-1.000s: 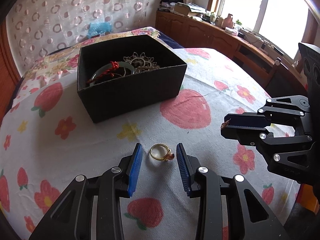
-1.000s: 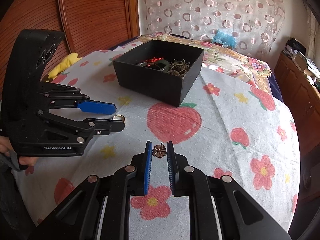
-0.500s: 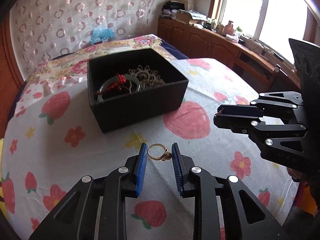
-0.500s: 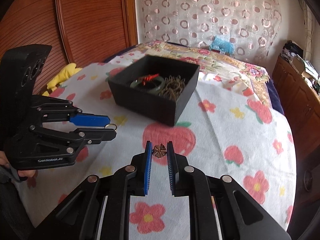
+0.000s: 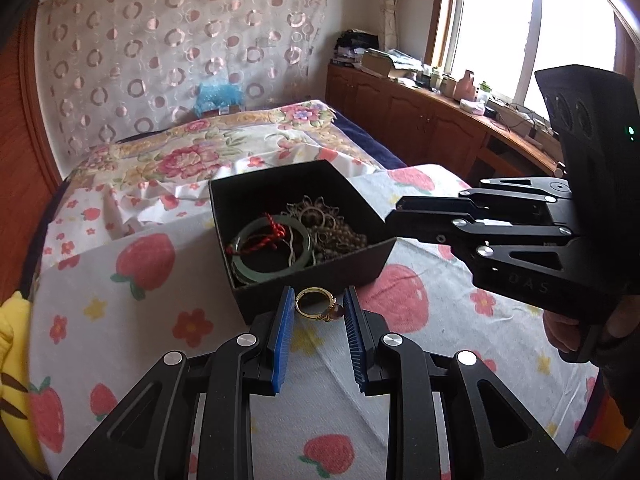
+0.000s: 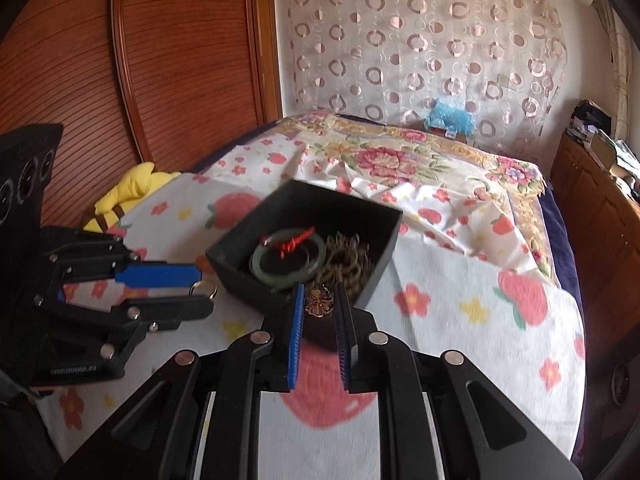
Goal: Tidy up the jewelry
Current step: 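Carry the gold ring with the left tool while the right tool carries the charm over the box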
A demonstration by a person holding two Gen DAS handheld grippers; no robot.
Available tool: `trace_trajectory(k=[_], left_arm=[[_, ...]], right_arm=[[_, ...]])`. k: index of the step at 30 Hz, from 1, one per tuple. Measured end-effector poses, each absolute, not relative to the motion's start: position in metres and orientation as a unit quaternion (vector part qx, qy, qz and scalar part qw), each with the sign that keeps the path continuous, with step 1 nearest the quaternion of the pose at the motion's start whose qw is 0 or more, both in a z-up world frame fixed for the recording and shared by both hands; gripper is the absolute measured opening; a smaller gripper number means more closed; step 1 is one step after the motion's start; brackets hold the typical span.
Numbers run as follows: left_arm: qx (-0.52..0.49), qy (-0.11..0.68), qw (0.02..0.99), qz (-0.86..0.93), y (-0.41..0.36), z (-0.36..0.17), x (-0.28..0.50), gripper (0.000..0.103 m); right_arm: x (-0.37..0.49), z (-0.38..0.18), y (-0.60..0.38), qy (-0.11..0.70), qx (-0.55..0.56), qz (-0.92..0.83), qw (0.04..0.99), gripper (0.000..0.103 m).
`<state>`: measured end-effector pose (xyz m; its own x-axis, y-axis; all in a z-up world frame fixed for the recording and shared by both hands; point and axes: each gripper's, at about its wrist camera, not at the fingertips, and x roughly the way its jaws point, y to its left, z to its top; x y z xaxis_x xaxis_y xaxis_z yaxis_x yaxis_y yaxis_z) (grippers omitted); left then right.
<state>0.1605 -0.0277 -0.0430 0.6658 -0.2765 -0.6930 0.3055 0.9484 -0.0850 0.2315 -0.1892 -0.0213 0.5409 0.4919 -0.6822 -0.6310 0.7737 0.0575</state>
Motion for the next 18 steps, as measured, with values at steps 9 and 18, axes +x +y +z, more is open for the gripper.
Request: trace_trajectory(k=[9, 18], left_arm=[[0.016, 0.368, 0.917, -0.152, -0.02, -0.034, 0.171, 0.023], [0.022, 0.355, 0.922, -0.149, -0.018, -0.021, 0.186, 0.023]], right_arm=[[0.258, -0.014, -0.175, 0.348, -0.085, 0.33, 0.873, 0.017], [0.273, -0.014, -0.173, 0.352, -0.085, 0.321, 0.875, 0.029]])
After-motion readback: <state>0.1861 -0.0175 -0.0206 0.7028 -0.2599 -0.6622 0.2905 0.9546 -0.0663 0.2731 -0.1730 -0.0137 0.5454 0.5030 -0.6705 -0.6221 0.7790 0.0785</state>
